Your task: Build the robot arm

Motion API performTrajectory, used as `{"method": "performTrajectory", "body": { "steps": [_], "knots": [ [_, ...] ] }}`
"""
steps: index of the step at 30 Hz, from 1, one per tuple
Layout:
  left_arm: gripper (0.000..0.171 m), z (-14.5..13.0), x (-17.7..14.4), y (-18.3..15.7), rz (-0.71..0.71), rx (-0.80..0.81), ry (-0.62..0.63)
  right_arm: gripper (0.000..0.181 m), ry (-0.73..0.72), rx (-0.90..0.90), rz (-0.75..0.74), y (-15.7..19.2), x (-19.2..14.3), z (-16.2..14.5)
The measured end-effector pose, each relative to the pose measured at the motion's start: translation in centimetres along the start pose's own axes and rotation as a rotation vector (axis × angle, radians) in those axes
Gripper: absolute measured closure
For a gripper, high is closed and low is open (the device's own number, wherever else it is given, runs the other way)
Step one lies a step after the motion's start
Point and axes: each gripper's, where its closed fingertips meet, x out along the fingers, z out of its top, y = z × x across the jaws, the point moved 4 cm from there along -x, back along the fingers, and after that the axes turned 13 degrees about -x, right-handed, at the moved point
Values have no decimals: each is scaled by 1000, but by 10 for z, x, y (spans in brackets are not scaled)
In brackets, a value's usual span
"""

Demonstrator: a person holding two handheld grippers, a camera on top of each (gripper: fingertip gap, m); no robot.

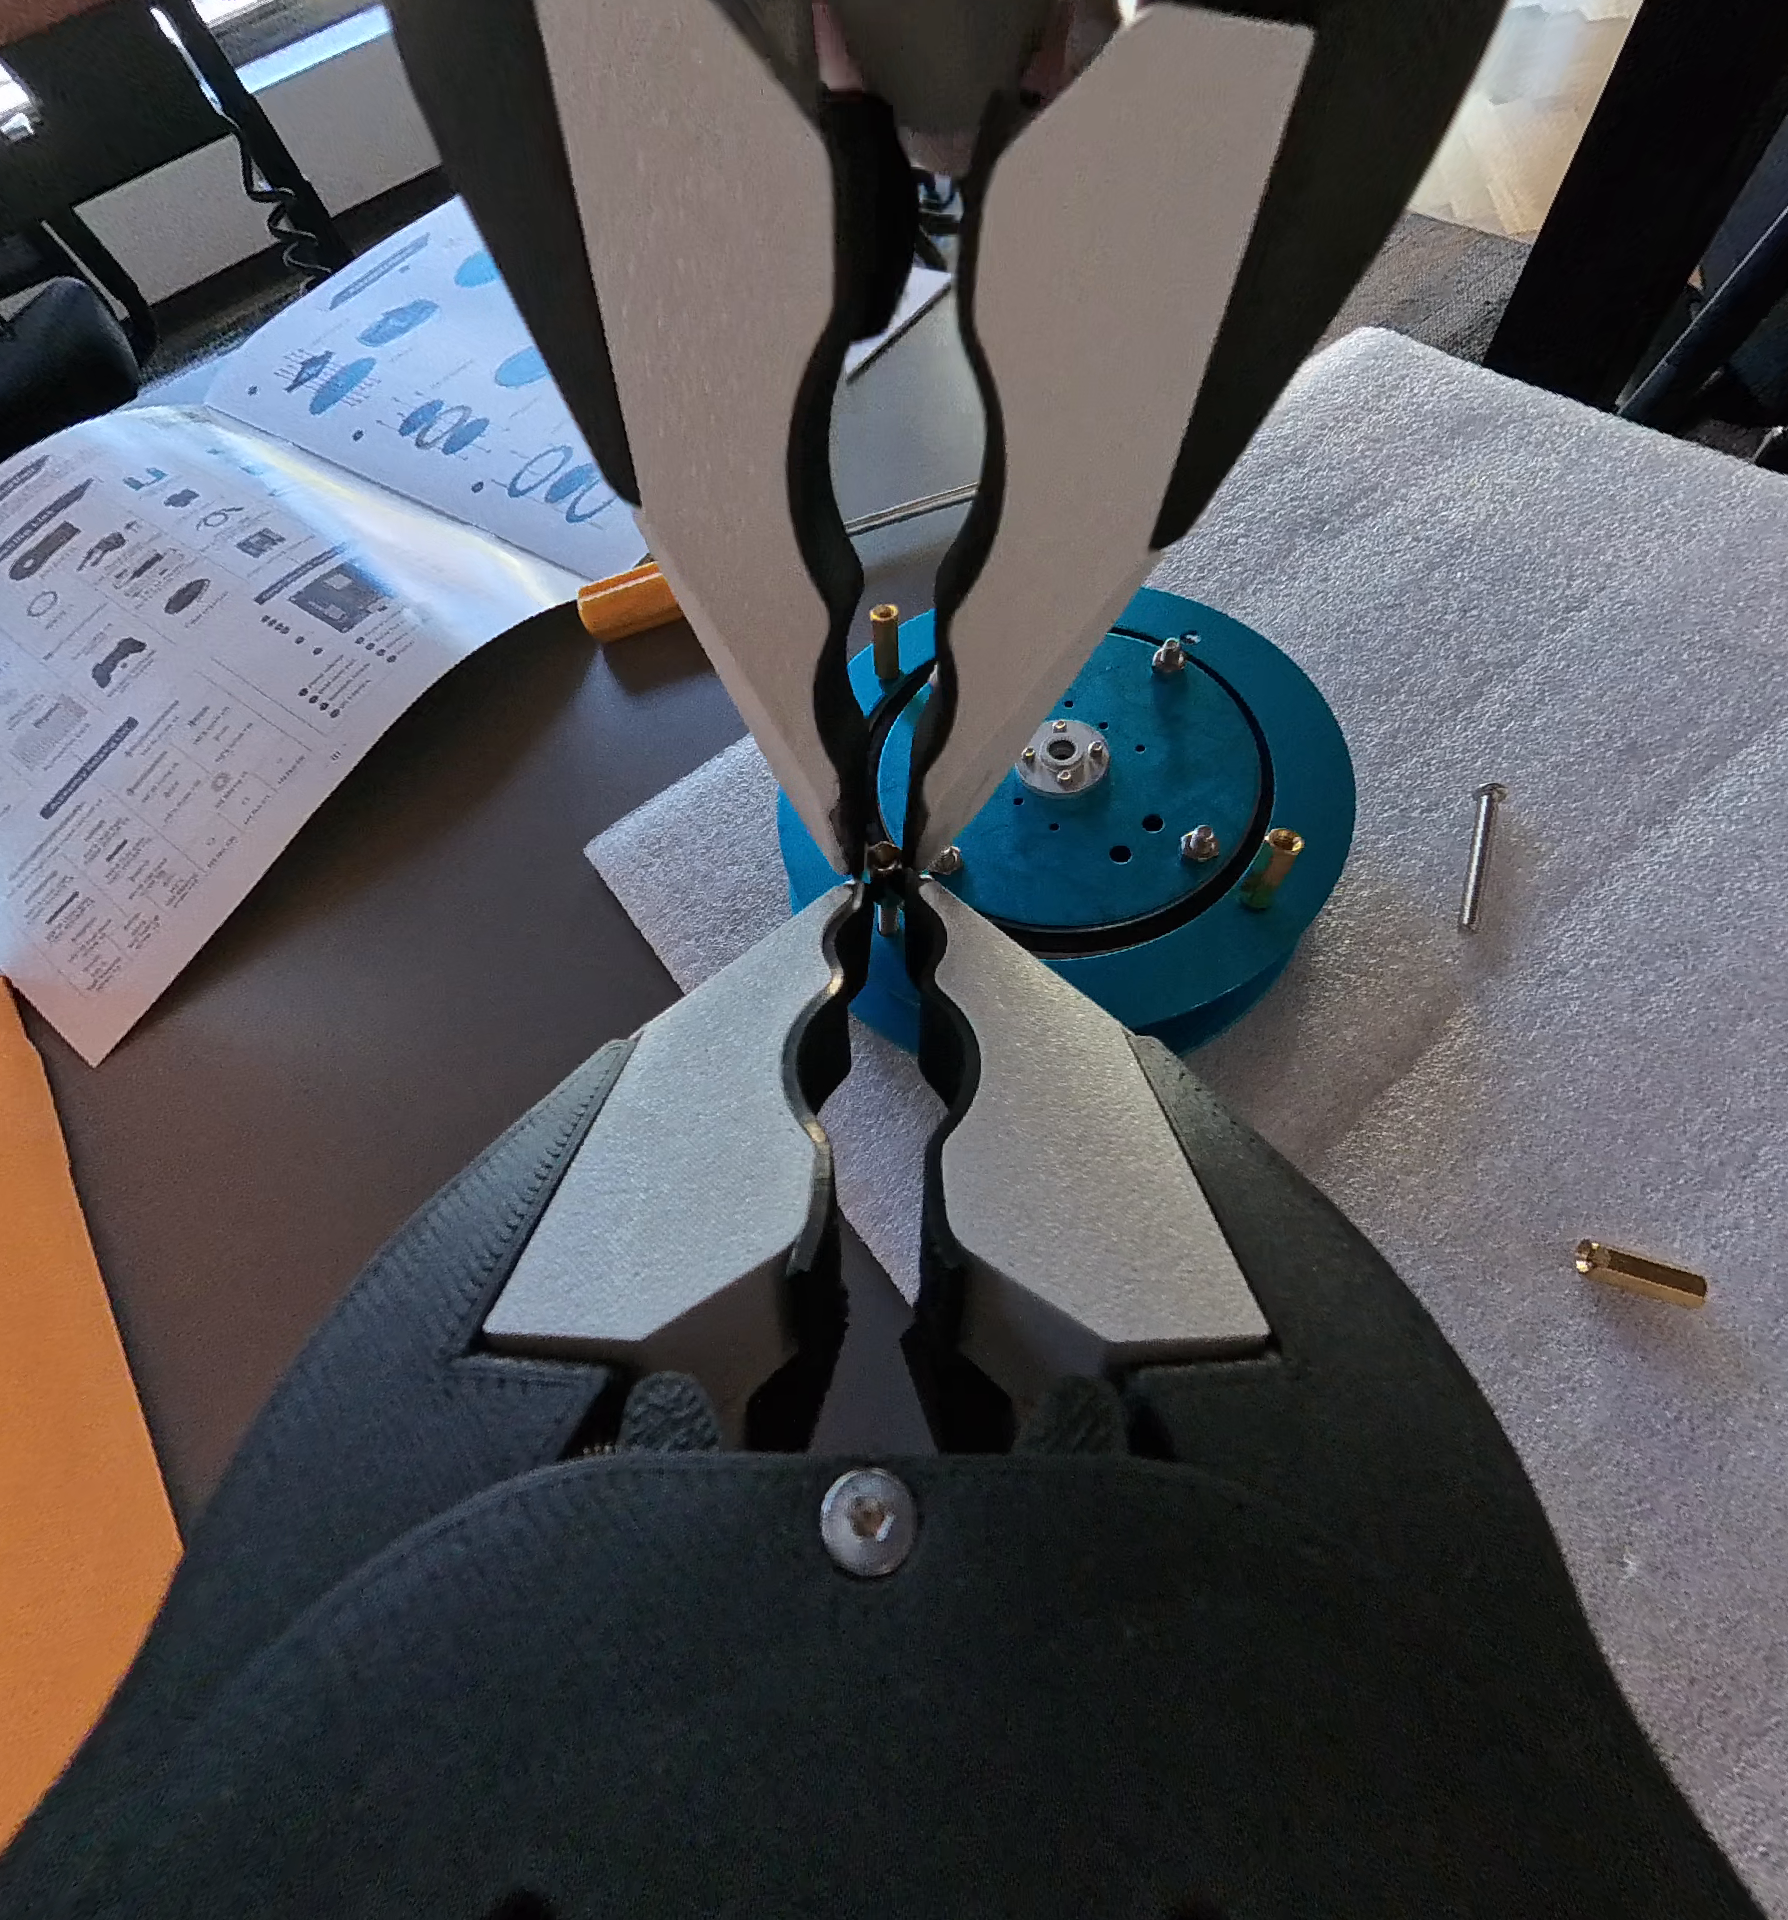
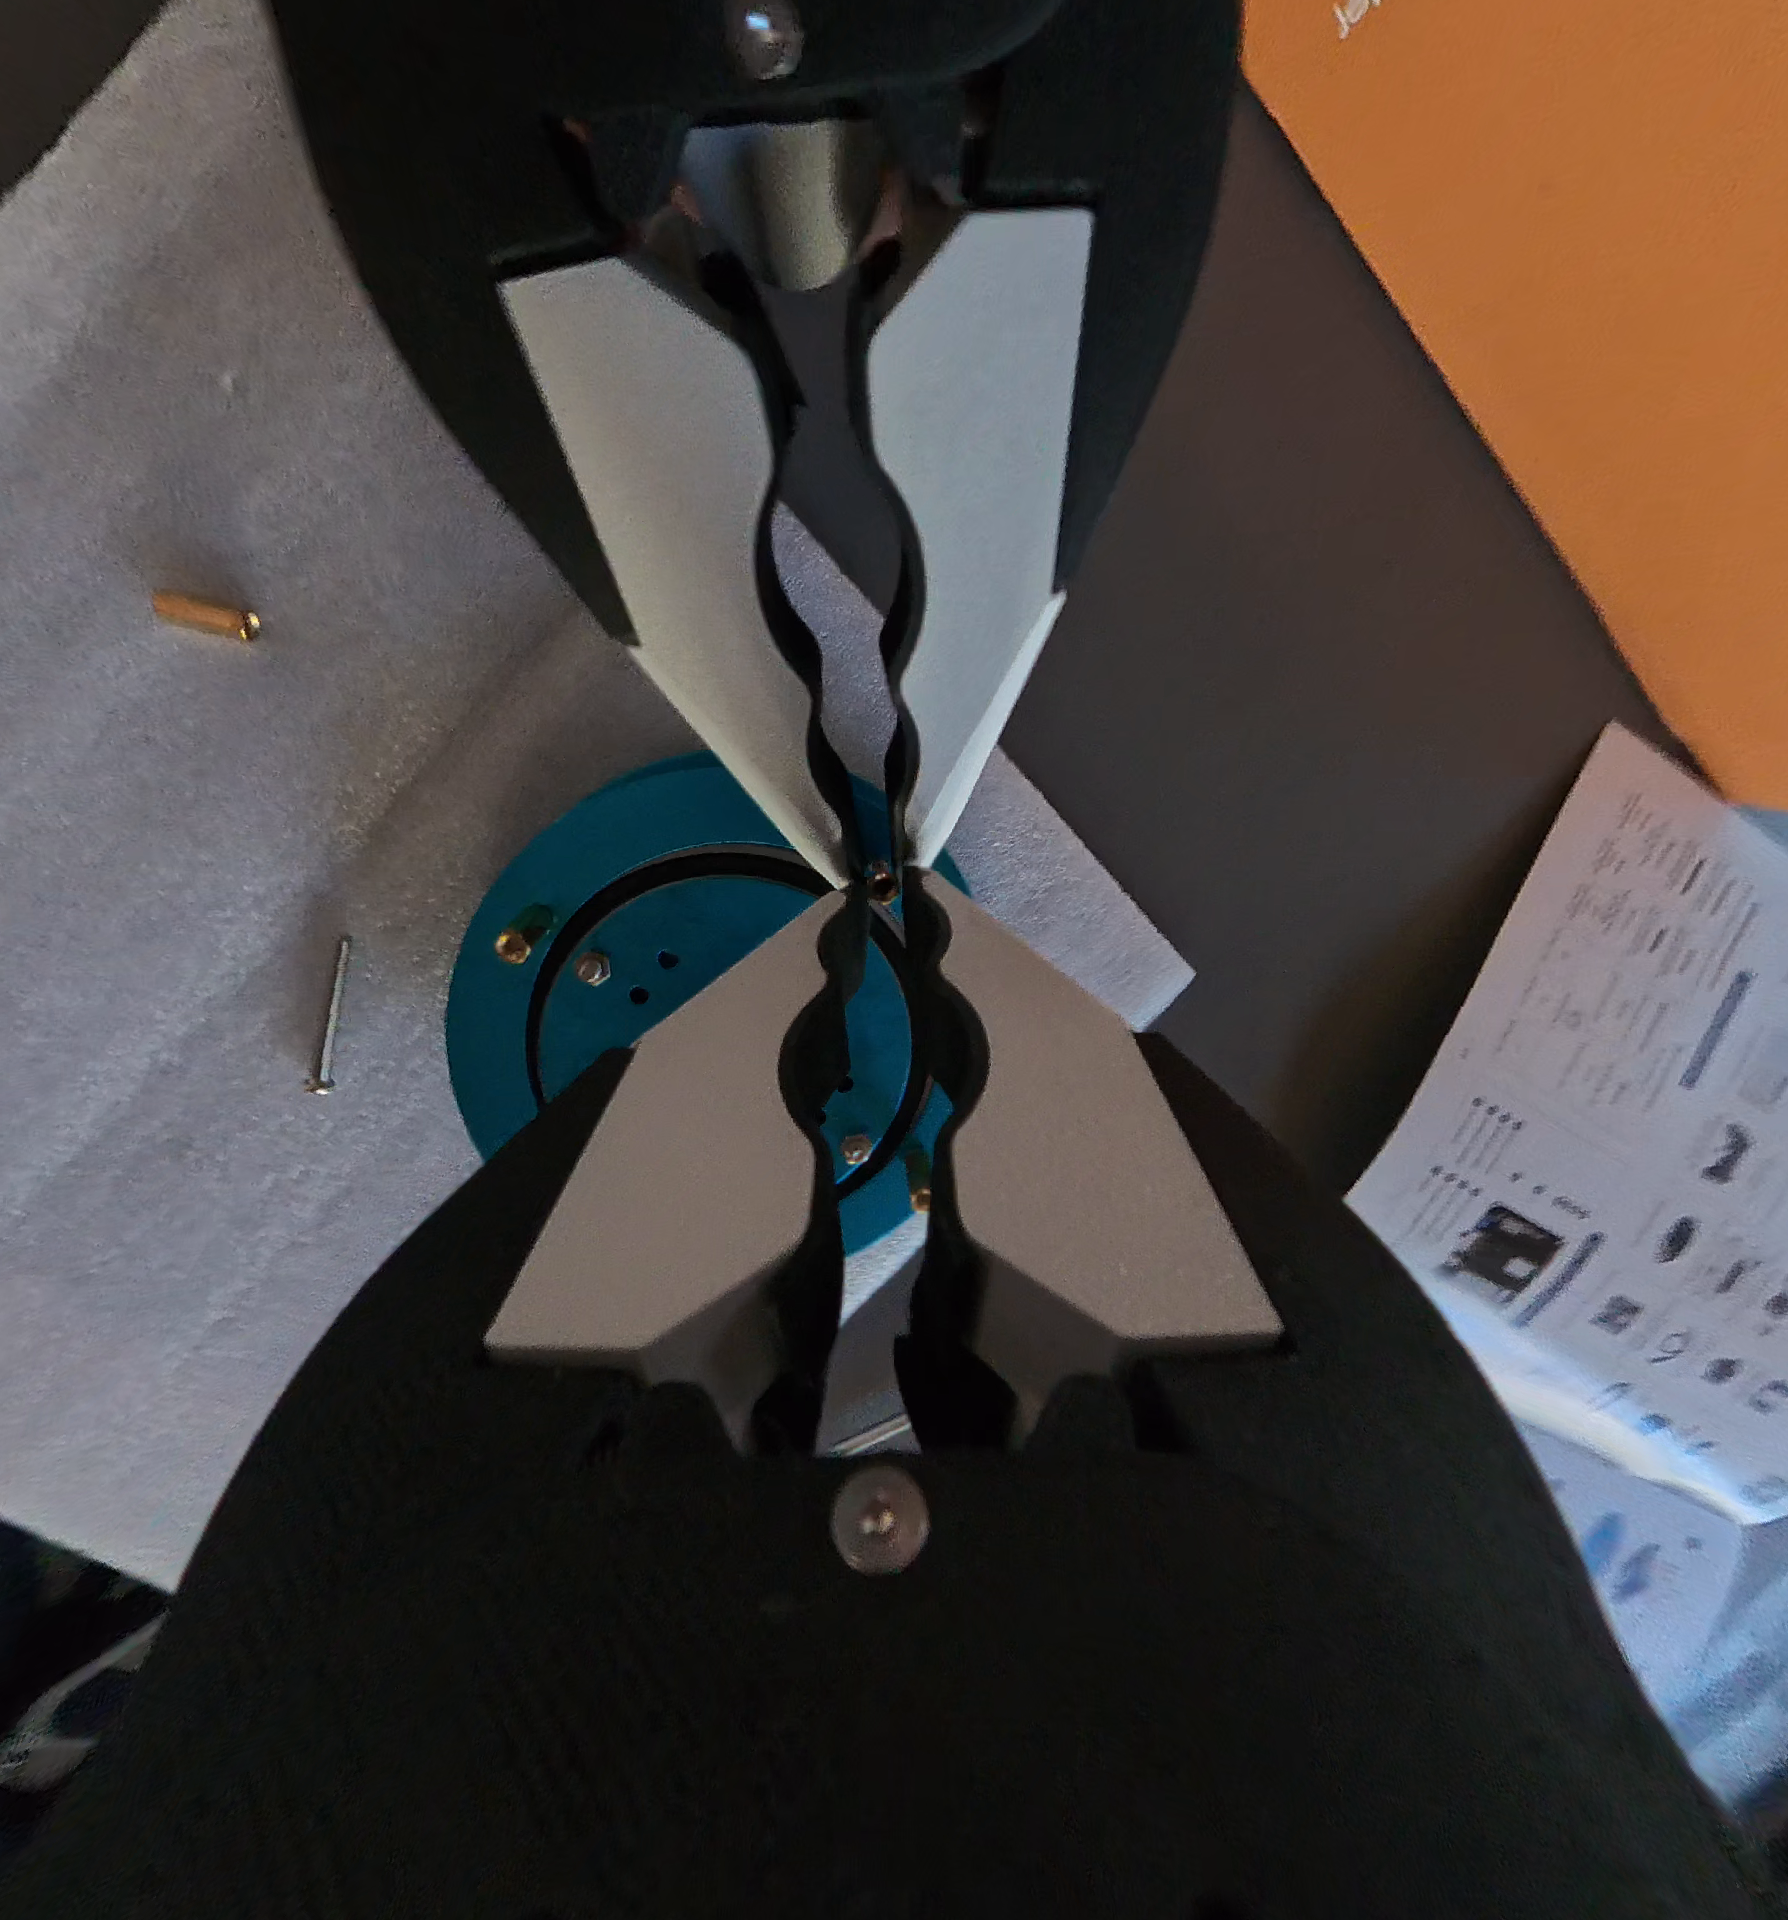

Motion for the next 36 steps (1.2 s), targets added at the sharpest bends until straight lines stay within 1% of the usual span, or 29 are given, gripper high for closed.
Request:
{"method": "performTrajectory", "body": {
  "steps": [3,6,13,15,27,36],
  "knots": [
    [167,0,0,0,-4,-4,-1,175,27,-156,-55,1,-3,4],
    [167,-1,0,1,-2,-4,0,174,74,-230,-68,1,-2,6],
    [167,-1,0,0,-9,3,0,176,135,-217,-24,-1,0,2],
    [167,-1,0,0,-8,5,0,180,125,-210,-12,0,0,3],
    [167,-1,1,0,-7,8,1,176,113,-186,-24,2,-1,3],
    [167,0,1,1,-5,5,-3,178,120,-142,-32,1,-3,-1]
  ]
}}
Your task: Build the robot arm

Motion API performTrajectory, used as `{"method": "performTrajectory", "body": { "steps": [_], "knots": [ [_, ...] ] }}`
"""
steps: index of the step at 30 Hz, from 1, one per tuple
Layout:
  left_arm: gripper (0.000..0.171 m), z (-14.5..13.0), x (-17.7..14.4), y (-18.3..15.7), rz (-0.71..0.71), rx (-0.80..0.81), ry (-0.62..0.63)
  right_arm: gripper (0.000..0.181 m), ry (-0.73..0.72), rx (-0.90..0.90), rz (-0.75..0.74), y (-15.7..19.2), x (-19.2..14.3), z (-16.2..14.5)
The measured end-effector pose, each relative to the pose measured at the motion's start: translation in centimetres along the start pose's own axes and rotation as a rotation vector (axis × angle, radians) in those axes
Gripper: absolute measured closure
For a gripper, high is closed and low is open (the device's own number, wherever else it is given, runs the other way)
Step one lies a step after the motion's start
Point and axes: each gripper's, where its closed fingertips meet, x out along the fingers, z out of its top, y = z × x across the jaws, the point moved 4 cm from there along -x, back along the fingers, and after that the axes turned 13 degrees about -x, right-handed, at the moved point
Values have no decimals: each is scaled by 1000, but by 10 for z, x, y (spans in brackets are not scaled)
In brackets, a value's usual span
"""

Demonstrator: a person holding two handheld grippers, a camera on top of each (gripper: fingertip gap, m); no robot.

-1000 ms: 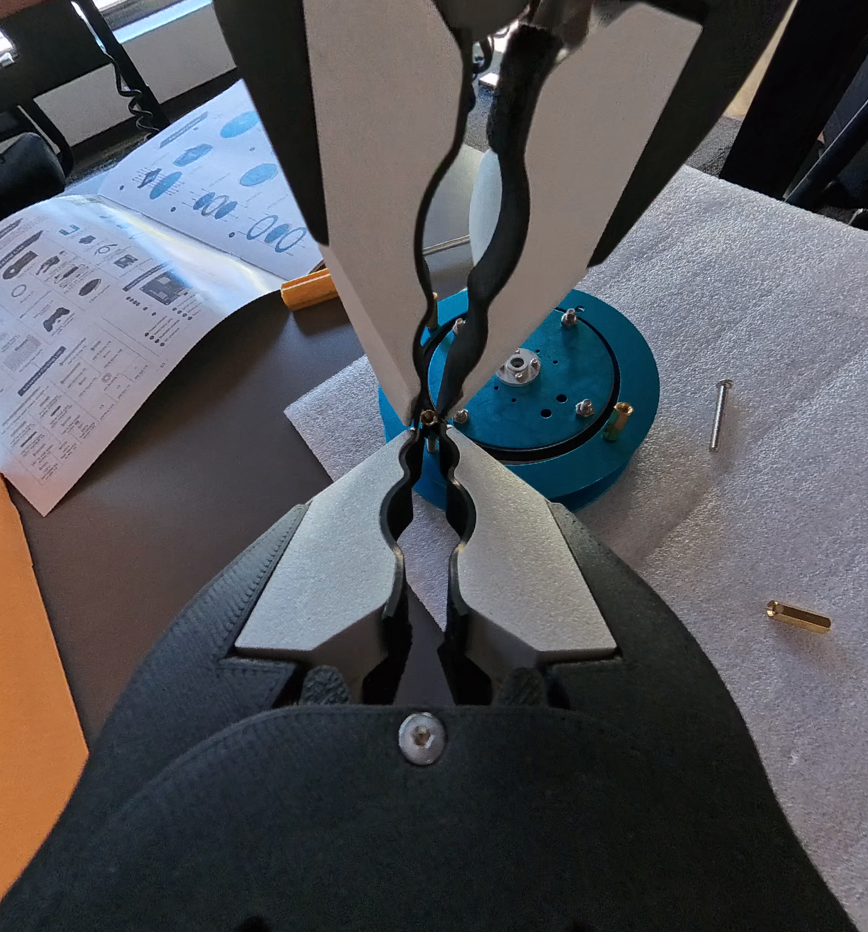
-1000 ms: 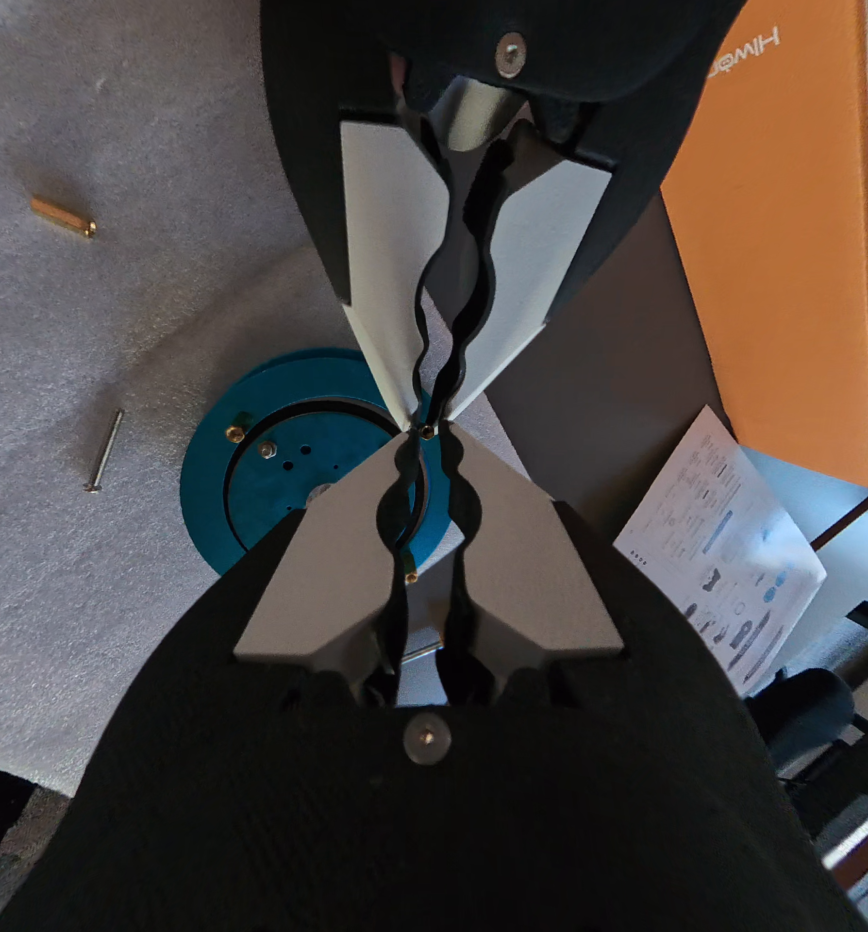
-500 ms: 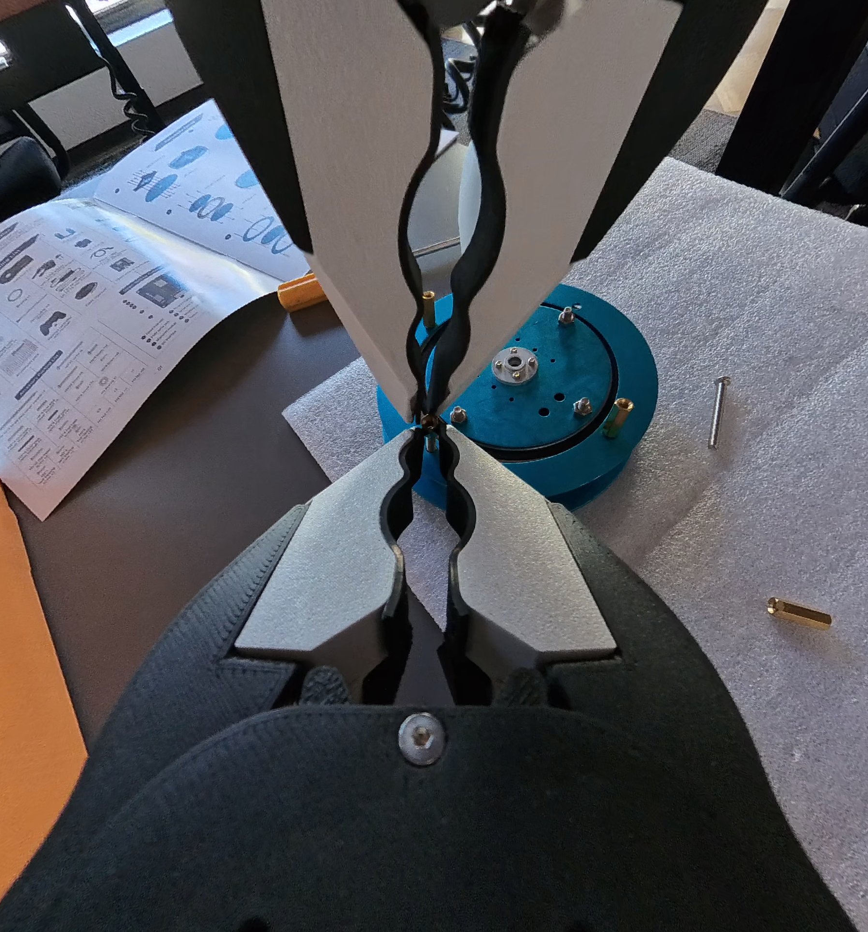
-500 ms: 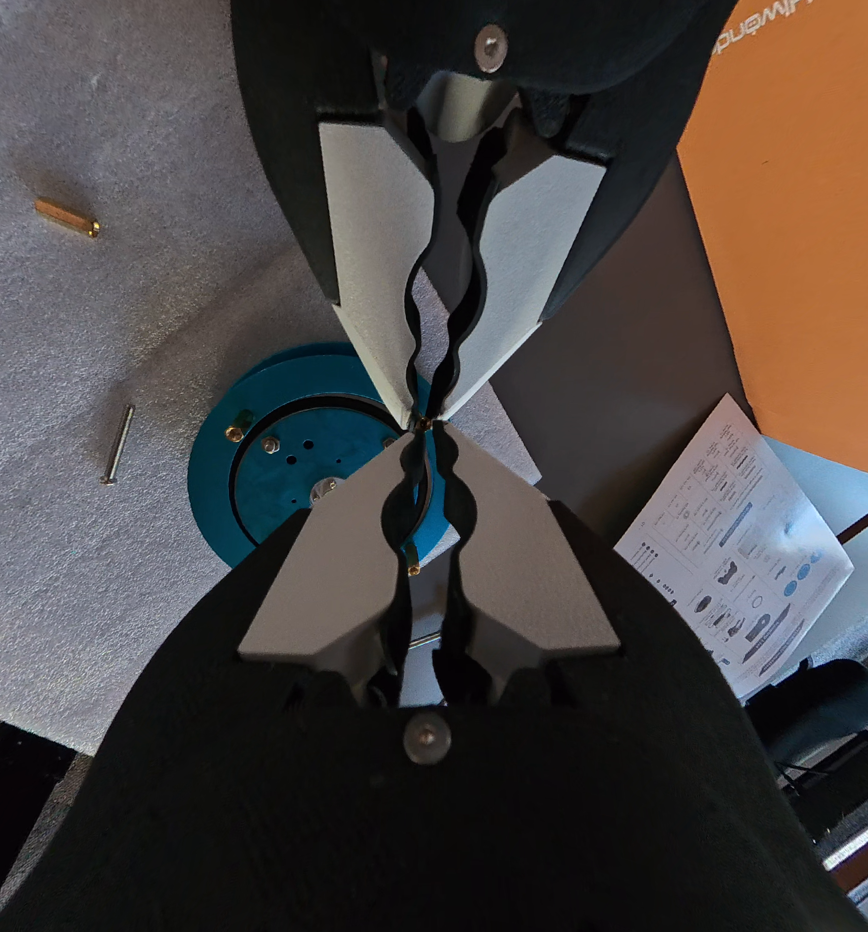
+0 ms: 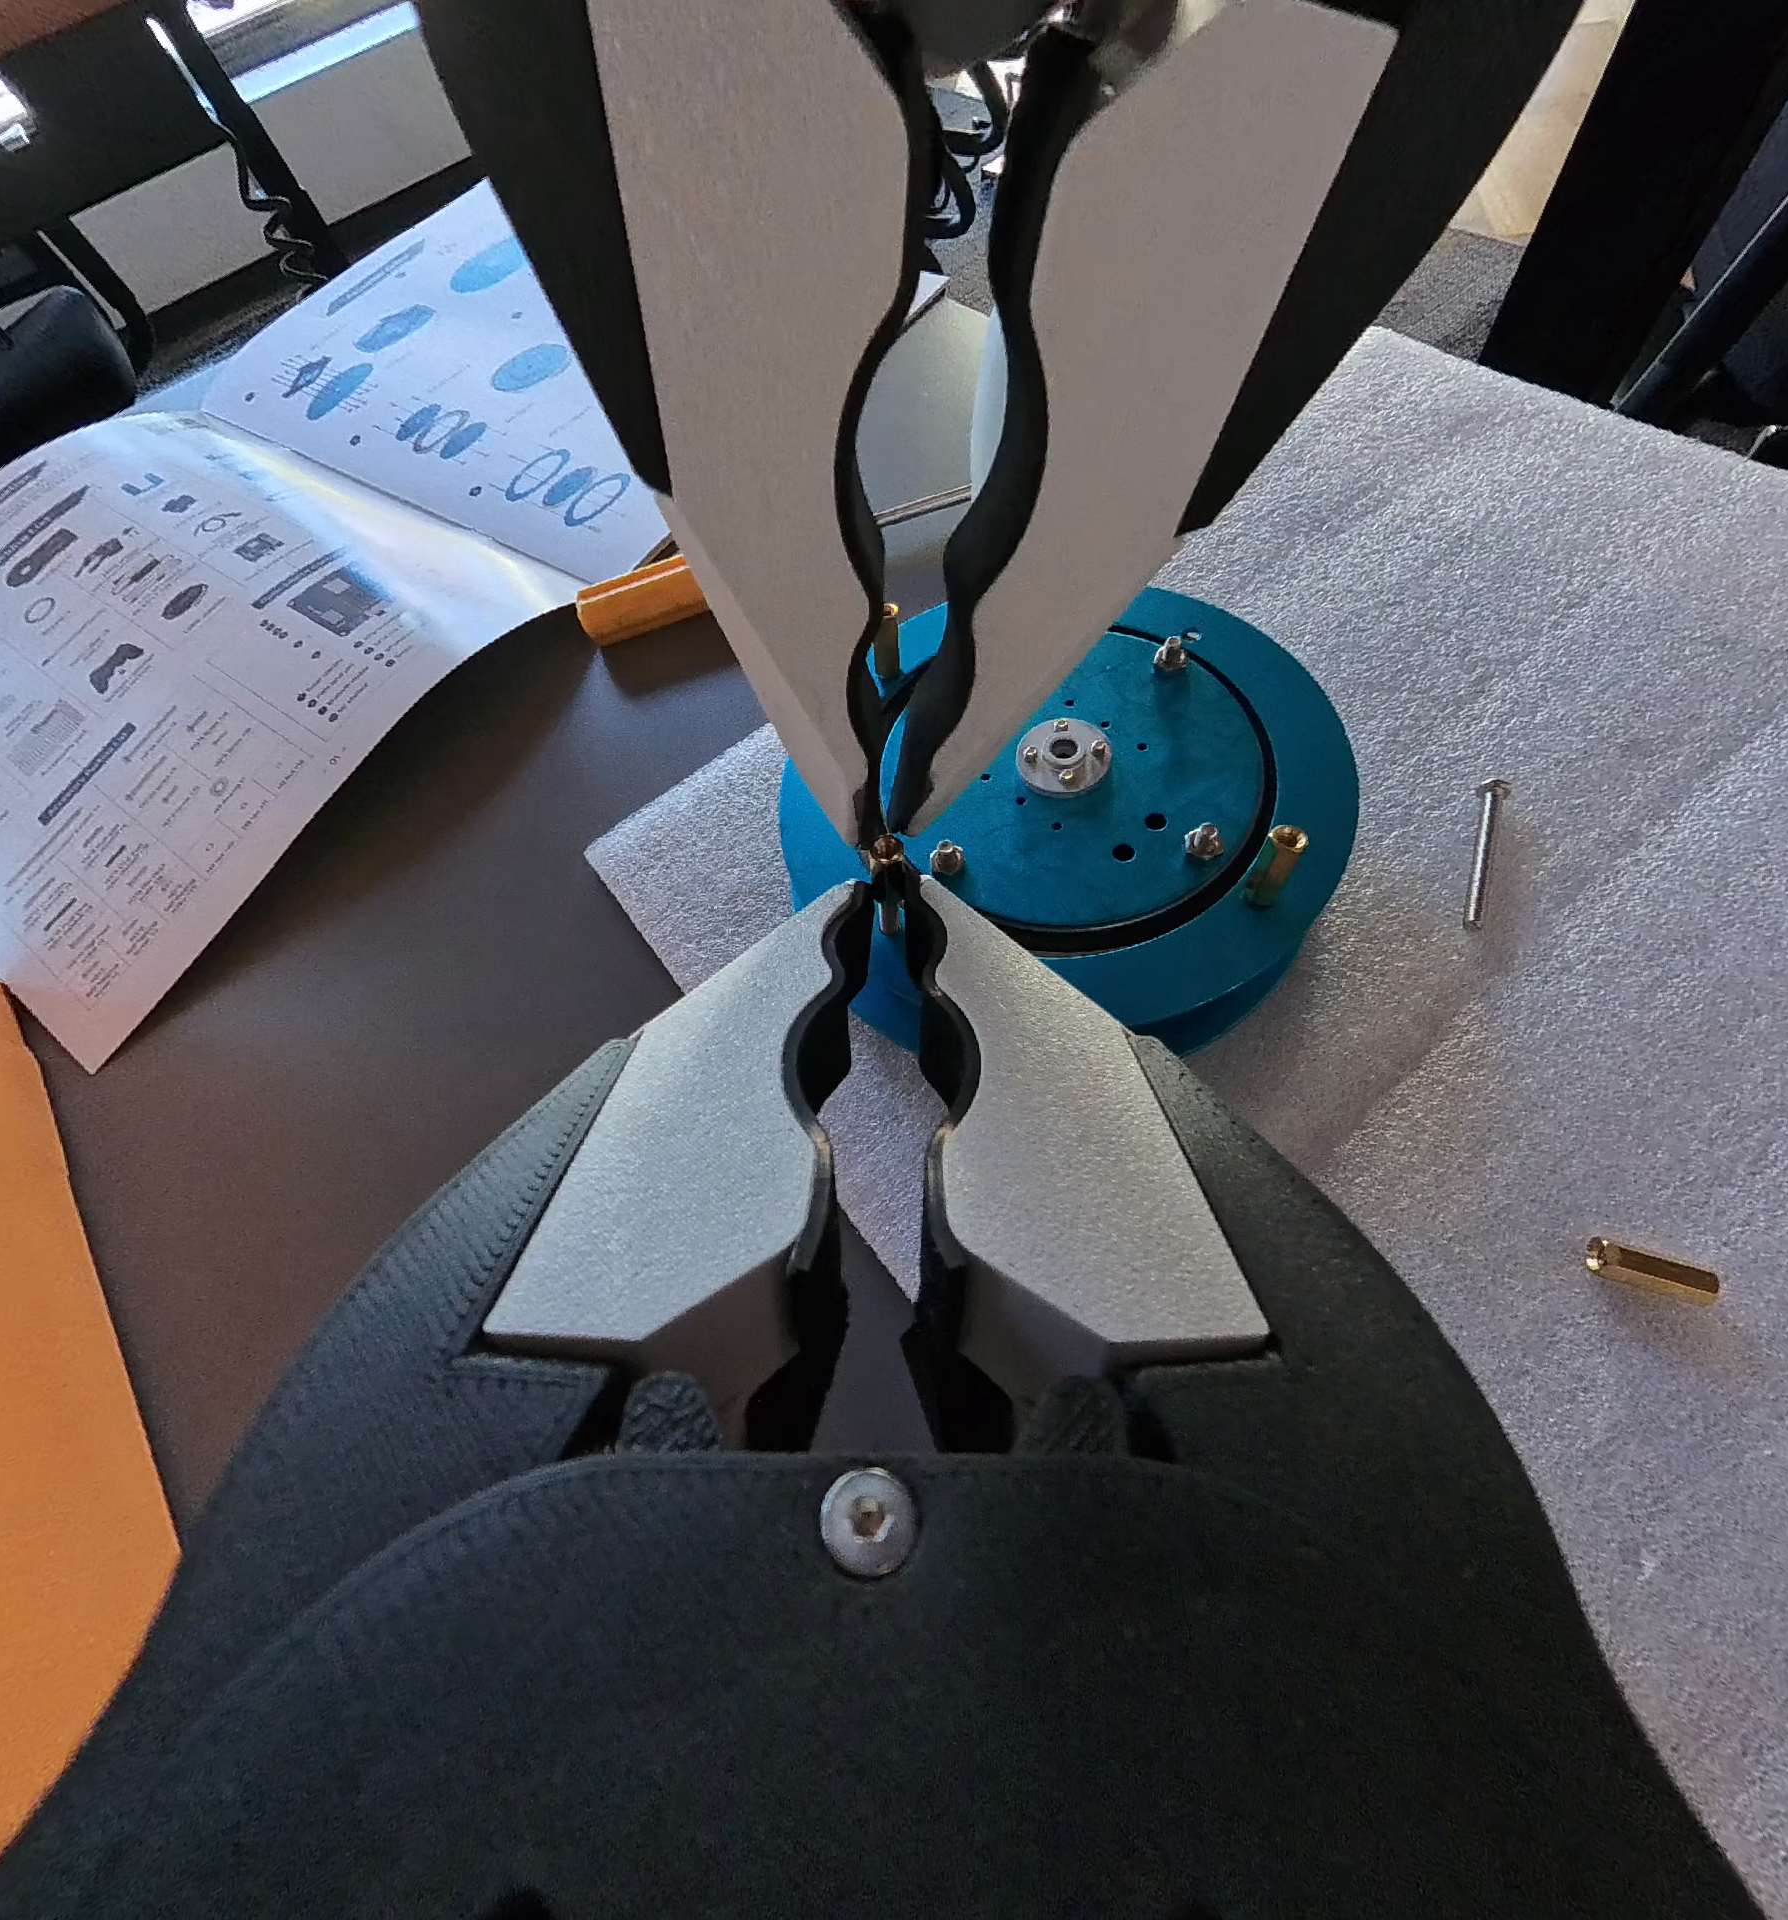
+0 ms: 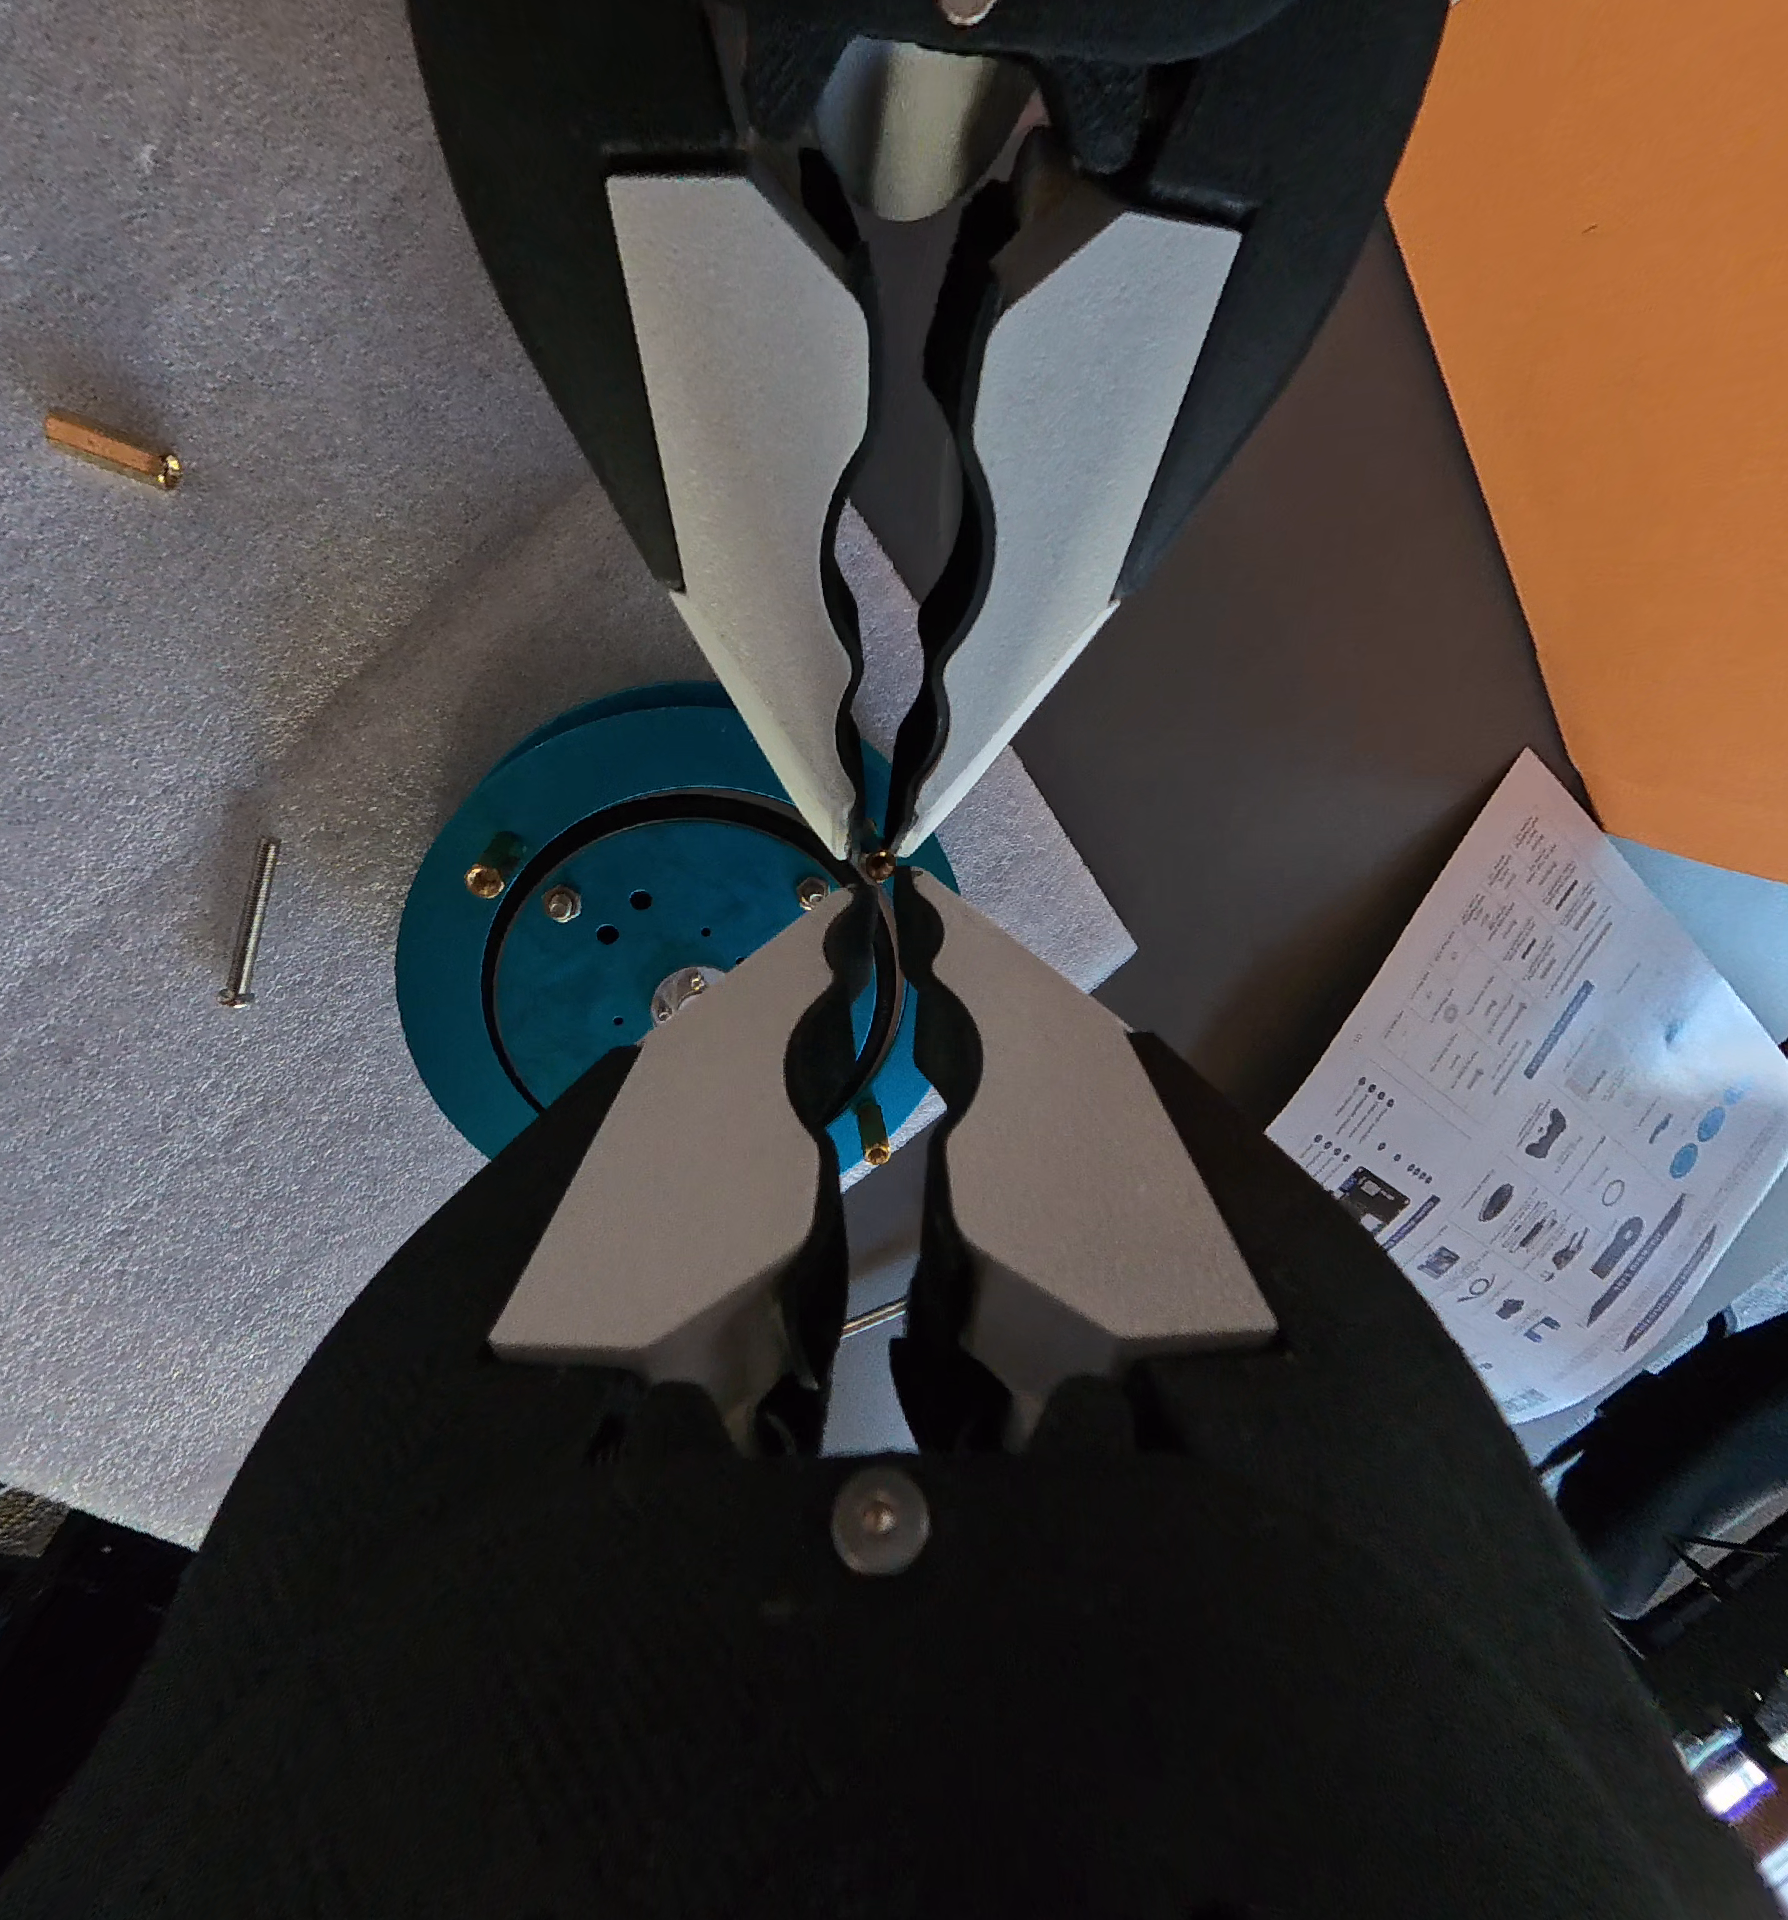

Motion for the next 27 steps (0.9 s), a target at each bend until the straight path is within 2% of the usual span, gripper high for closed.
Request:
{"method": "performTrajectory", "body": {
  "steps": [11,16,27],
  "knots": [
    [167,0,0,1,-2,-8,-2,181,-18,56,1,0,-1,-3],
    [167,0,0,2,-4,-15,-2,172,-56,11,-31,-3,-5,4],
    [167,-1,0,2,0,-15,-2,176,-20,52,40,-2,5,5]
  ]
}}
